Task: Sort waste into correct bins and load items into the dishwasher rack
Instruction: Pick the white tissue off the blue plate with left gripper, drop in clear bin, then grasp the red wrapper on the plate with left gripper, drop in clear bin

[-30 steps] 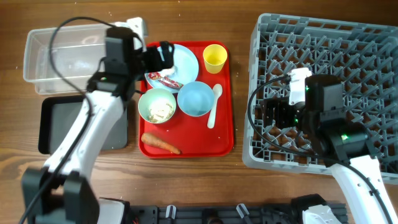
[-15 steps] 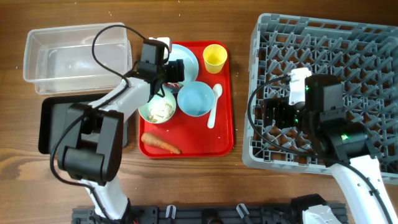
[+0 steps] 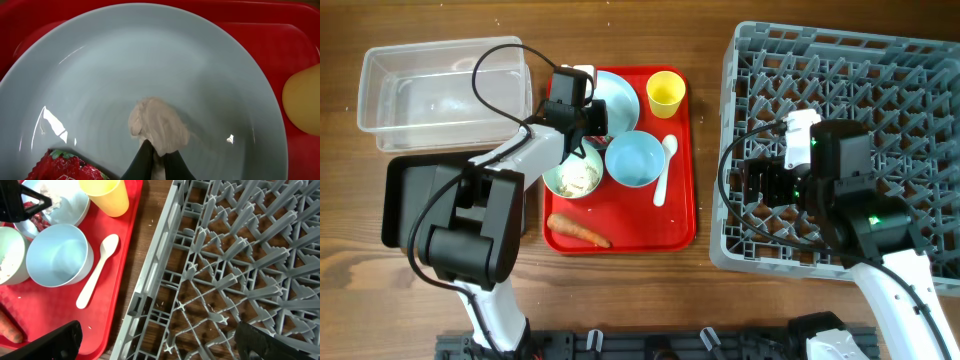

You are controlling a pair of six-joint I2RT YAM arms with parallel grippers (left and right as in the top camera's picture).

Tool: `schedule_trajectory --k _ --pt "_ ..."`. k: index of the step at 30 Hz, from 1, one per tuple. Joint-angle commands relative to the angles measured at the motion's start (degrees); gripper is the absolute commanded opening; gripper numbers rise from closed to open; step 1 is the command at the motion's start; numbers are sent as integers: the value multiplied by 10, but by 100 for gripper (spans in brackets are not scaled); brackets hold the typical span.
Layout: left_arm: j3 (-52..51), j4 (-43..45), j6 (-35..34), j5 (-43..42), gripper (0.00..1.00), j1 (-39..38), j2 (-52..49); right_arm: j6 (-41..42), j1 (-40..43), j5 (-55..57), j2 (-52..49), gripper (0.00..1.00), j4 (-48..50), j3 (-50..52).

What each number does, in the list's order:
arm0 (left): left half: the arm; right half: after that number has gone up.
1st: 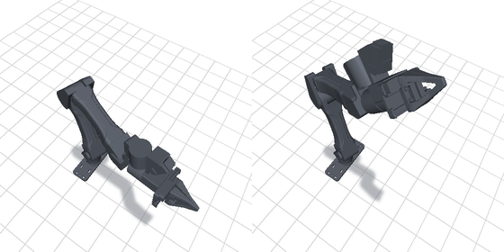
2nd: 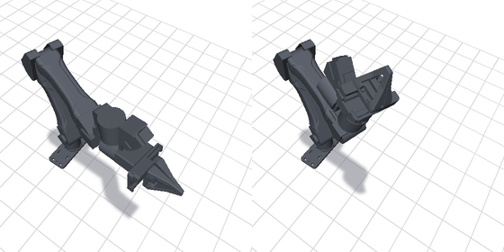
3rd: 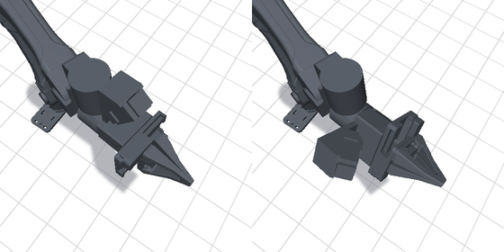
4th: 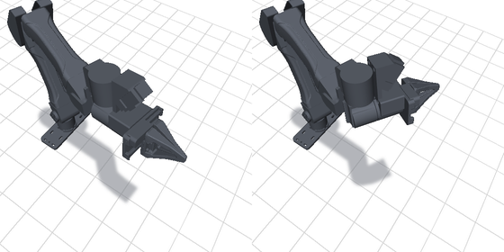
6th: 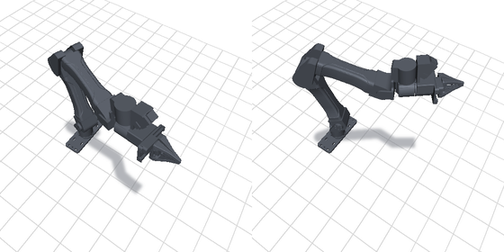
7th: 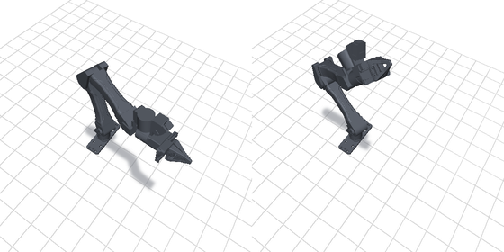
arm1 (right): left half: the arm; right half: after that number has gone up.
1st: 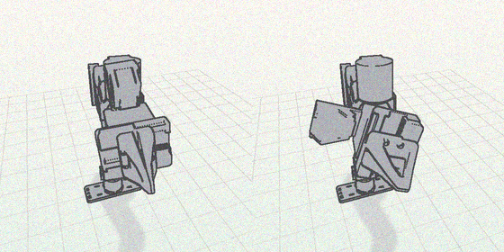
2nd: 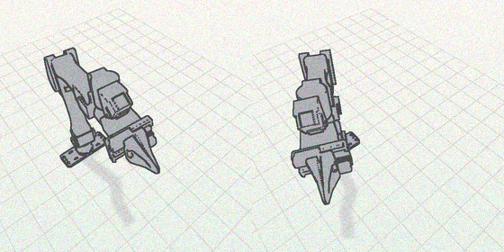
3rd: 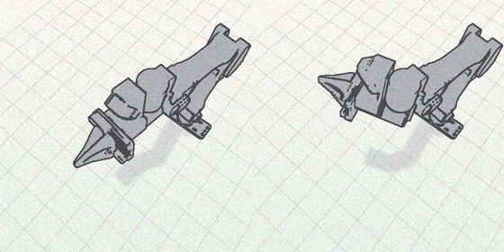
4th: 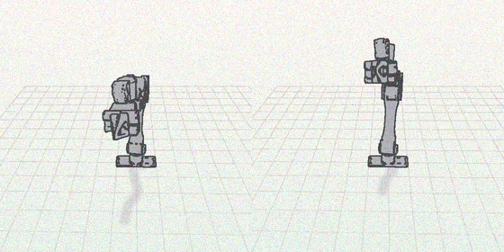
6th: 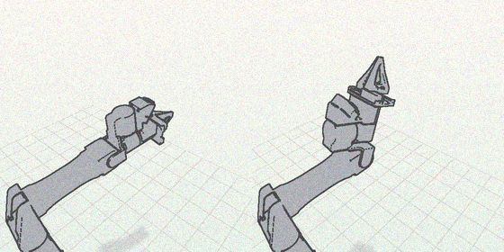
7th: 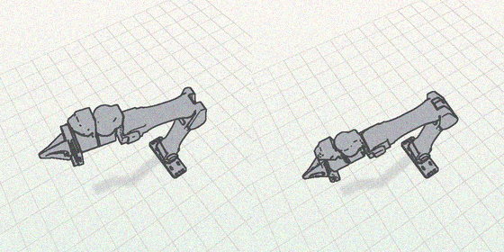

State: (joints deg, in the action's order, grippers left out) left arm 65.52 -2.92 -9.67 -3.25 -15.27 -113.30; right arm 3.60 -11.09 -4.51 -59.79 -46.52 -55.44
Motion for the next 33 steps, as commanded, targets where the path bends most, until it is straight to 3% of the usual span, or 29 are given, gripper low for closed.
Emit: schedule_trajectory --k 1,7,10,14,15,16,18,19,23,26,30,33 --pt "4 4 3 24 4 1 46 -4 -3 -7 -1 100 -1 -12" --pt "4 -14 3 49 4 16 173 -5 -3 -7 -1 100 -1 -12" --pt "4 -25 3 56 6 63 224 -4 -3 -7 -1 100 -3 -12" --pt "4 -57 2 61 11 146 219 -4 -3 -7 -1 100 -3 -12" --pt "4 -62 -1 61 15 162 216 -4 -3 -7 -1 100 -3 -12" --pt "4 -66 -14 61 33 182 211 -4 -3 -7 -1 100 -3 -12" --pt "4 -68 -14 61 54 200 207 -4 -3 -7 -1 100 -3 -12" --pt "4 -68 -14 61 59 202 207 -4 -3 -7 -1 100 -3 -12" --pt "4 -75 -15 -4 58 193 208 -4 -3 -7 -1 100 -5 -12" --pt "4 -128 -15 -68 57 158 208 -4 -3 -7 -1 100 -5 -12" --pt "2 -232 -15 -56 59 105 203 -4 -3 -7 -1 100 -5 -12" --pt "0 -253 -15 -48 61 83 183 -4 -3 -7 -1 100 -5 -12"
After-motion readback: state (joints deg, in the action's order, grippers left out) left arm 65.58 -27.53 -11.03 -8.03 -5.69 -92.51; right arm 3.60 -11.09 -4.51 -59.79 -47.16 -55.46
